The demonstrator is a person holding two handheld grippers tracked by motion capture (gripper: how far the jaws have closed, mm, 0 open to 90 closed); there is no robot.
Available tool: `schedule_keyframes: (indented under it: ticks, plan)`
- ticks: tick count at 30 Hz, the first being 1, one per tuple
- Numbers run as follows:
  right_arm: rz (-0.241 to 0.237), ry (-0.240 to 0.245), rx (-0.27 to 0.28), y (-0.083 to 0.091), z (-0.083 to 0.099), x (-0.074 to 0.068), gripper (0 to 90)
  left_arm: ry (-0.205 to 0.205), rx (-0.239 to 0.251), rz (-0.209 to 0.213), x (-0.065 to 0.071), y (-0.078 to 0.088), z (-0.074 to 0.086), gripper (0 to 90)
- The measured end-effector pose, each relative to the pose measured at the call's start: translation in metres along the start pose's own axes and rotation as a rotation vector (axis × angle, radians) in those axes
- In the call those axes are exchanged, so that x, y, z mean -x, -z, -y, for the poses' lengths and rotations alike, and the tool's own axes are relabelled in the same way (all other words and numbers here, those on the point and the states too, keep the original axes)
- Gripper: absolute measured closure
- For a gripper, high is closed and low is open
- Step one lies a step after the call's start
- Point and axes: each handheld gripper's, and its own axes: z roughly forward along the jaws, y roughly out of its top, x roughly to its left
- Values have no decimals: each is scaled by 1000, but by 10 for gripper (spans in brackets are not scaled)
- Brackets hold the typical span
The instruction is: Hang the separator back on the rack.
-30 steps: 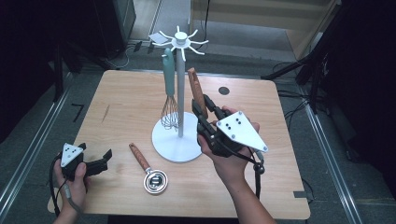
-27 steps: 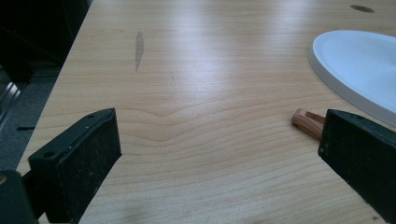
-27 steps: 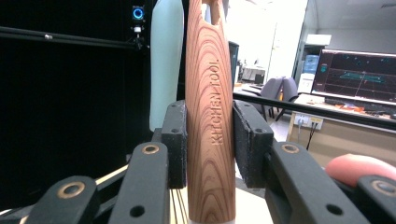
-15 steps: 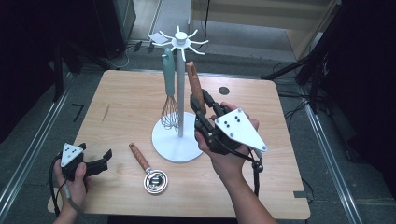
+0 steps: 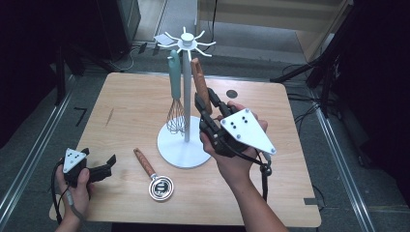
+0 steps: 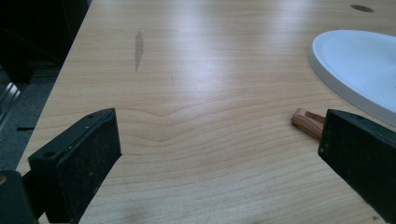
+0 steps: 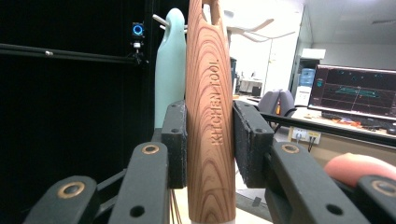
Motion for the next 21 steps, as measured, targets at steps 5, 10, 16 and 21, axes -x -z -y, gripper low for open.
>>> schedule_keyframes:
  ticks: [5, 10, 16, 21]
  plan:
    - [12, 13, -4, -3, -1, -3, 700, -2, -4, 5, 0, 0, 0, 0]
    - [29, 30, -8, -5, -1, -5, 700, 2, -2, 7, 0, 0, 0, 0]
    - [40, 42, -20, -7, 0, -7, 700, -1, -4, 6, 0, 0, 0, 0]
    - [46, 46, -26, -8, 1, -6, 700, -1, -4, 5, 0, 0, 0, 0]
